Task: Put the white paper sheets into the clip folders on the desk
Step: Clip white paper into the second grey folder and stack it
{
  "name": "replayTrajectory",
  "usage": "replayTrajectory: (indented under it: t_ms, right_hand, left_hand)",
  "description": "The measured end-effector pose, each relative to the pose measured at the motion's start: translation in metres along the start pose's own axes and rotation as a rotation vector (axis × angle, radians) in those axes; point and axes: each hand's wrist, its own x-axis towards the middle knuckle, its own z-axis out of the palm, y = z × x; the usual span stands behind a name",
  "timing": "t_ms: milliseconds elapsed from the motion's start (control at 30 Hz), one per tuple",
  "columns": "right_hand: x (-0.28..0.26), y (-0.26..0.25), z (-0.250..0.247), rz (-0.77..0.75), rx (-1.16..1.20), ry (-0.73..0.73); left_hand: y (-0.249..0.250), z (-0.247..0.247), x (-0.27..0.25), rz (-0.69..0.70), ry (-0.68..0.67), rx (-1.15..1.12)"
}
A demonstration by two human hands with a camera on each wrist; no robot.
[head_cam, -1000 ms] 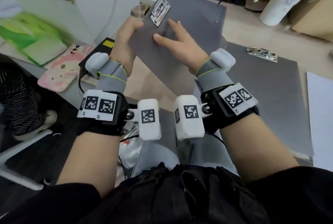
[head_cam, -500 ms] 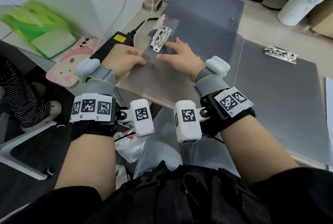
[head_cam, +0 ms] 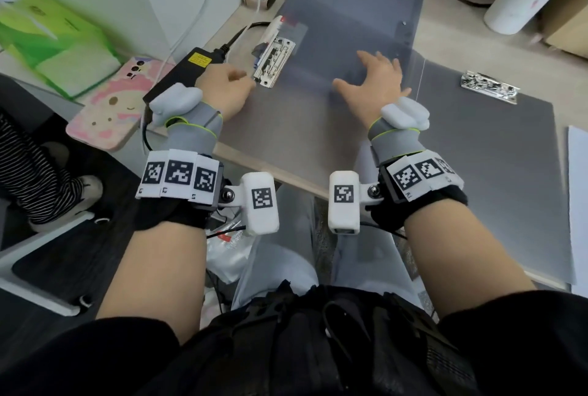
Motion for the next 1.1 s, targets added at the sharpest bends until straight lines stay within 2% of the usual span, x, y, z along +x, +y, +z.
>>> replayTrajectory:
  t_ms: [67, 167, 333, 667, 1000, 1100]
  right_hand:
    - [0.006, 0.009, -0.001, 0.073, -0.119, -0.097]
    - [0.009, 0.019, 0.006, 0.140, -0.114, -0.190]
    - [0.002, 0.025, 0.013, 0.126, -0.166, -0.182]
    - [0.001, 0.025, 0.013, 0.098, -0.248, -0.218]
    - [0.000, 0.025, 0.011, 0.098, -0.256, -0.236]
    - [0.000, 0.025, 0.011, 0.104, -0.251, -0.240]
  left_hand:
    - [0.007, 0.005, 0.003, 0.034, 0.012, 0.058]
    - [0.013, 0.012, 0.005, 0.013, 0.029, 0.132]
    - [0.006, 0.019, 0.017, -0.032, 0.053, 0.189]
    - [-0.007, 0.031, 0.012, 0.004, 0.139, -0.020]
    - [-0.011, 0.026, 0.005, 0.034, 0.083, -0.206]
    - [0.002, 0.022, 0.007, -0.144, 0.078, -0.195]
